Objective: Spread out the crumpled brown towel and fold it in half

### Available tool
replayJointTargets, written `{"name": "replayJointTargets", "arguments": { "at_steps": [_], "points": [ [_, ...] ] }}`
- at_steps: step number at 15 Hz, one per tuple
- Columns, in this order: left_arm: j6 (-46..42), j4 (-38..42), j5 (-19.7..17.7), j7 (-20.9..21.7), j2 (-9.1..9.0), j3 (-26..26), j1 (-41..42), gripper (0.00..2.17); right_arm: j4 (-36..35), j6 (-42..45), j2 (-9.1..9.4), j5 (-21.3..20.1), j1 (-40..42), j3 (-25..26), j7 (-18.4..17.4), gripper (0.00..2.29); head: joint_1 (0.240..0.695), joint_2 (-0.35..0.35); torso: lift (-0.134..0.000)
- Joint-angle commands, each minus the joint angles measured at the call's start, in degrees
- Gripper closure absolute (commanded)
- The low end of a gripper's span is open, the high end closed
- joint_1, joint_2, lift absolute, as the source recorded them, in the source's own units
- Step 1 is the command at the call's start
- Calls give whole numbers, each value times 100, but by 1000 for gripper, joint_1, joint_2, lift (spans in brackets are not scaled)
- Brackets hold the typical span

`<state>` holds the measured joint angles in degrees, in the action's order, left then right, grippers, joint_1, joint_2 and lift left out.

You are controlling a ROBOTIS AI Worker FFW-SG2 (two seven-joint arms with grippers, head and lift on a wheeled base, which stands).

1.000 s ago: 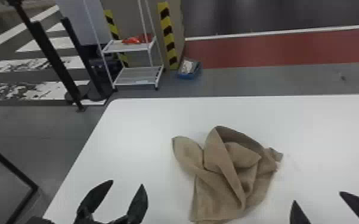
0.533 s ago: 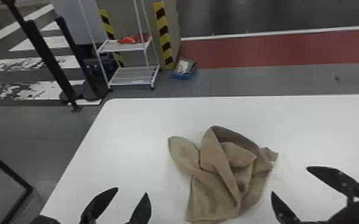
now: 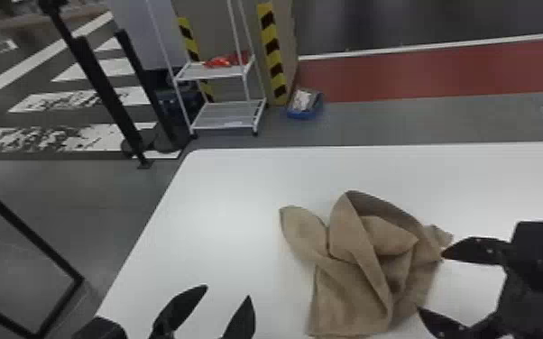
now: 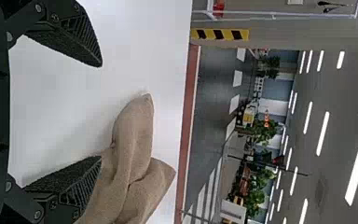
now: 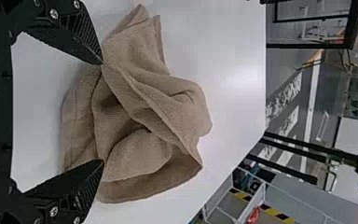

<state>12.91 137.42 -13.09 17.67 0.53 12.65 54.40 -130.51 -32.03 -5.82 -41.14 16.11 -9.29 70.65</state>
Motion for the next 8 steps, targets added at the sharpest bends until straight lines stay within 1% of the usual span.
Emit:
{"name": "replayJointTargets", "arguments": {
  "at_steps": [1, 3, 4, 6, 8],
  "points": [
    [41, 66, 0, 0, -68, 9, 27, 205, 131, -10, -261, -219, -196, -20, 265, 161, 695, 293, -125],
    [41, 101, 0, 0, -68, 9, 27, 205, 245, 7, -543, -351, -293, -55, 424, 178, 695, 278, -125],
    [58, 110, 9, 0, -68, 9, 27, 201, 315, 7, -630, -421, -337, -117, 432, 191, 695, 269, -125],
    [94, 128, 9, 0, -68, 9, 36, 205, 561, 60, -683, -553, -513, -284, 485, 215, 695, 245, -125],
    [111, 136, 17, 0, -68, 0, 27, 205, 904, 77, -648, -667, -688, -494, 476, 235, 695, 241, -125]
  ]
}}
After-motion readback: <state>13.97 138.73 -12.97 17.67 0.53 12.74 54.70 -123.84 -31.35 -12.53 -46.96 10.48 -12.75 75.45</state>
